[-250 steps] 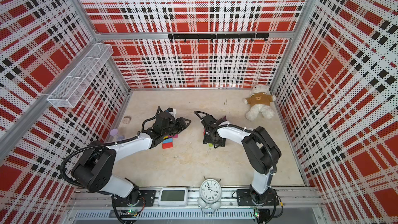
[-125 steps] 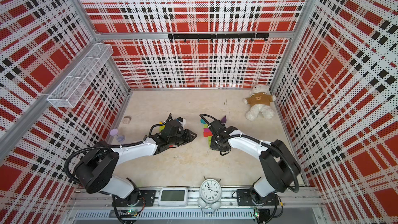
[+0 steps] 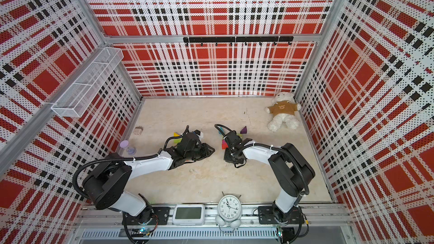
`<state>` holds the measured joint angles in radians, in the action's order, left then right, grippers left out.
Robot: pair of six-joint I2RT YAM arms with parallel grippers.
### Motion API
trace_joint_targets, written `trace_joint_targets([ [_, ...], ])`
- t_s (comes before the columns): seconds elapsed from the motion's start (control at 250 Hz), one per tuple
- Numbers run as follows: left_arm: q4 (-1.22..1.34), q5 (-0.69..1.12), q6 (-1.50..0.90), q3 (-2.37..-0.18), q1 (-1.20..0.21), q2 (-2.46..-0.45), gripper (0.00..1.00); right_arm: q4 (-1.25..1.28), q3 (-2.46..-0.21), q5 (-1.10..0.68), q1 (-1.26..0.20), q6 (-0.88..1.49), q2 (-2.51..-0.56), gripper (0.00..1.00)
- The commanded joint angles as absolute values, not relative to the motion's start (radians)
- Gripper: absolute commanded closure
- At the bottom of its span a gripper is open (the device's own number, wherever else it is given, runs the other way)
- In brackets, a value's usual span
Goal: Assemble a carrot with building blocks
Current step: Assemble the building block at the center of the board, then reset both arms
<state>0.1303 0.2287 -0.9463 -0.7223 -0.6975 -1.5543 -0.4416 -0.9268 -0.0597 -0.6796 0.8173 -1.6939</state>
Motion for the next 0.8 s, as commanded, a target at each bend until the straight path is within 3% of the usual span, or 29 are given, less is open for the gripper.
trace_joint_targets([
  [0.0,0.129,0.225,-0.959,-0.733,-0.705,-1.569,0.73,-0.445,-0.938,-0.049,-0.685,0.826,-1.739,0.76],
  [0.244,0.128,0.212,-0.933,-0.738,-0.707,-1.516,0.69,-0.576,-0.972,-0.017,-0.686,0.784,-1.646,0.75],
  [0.4,0.005,0.149,-0.872,-0.77,-0.698,-1.389,0.51,-0.718,-1.038,0.069,-0.658,0.715,-1.47,0.68],
  [0.452,-0.076,0.099,-0.837,-0.795,-0.683,-1.343,0.38,-0.727,-1.057,0.075,-0.618,0.679,-1.418,0.6],
  [0.512,-0.166,0.055,-0.792,-0.821,-0.643,-1.293,0.21,-0.703,-1.056,0.058,-0.552,0.627,-1.37,0.38],
  [0.548,-0.205,0.032,-0.758,-0.833,-0.608,-1.267,0.0,-0.674,-1.047,0.042,-0.506,0.586,-1.349,0.28],
  [0.644,-0.264,-0.018,-0.687,-0.839,-0.488,-1.189,0.01,-0.593,-1.028,0.041,-0.39,0.478,-1.327,0.11],
  [0.796,-0.287,-0.149,-0.603,-0.819,-0.287,-1.078,0.01,-0.421,-0.982,0.085,-0.258,0.346,-1.33,0.06],
])
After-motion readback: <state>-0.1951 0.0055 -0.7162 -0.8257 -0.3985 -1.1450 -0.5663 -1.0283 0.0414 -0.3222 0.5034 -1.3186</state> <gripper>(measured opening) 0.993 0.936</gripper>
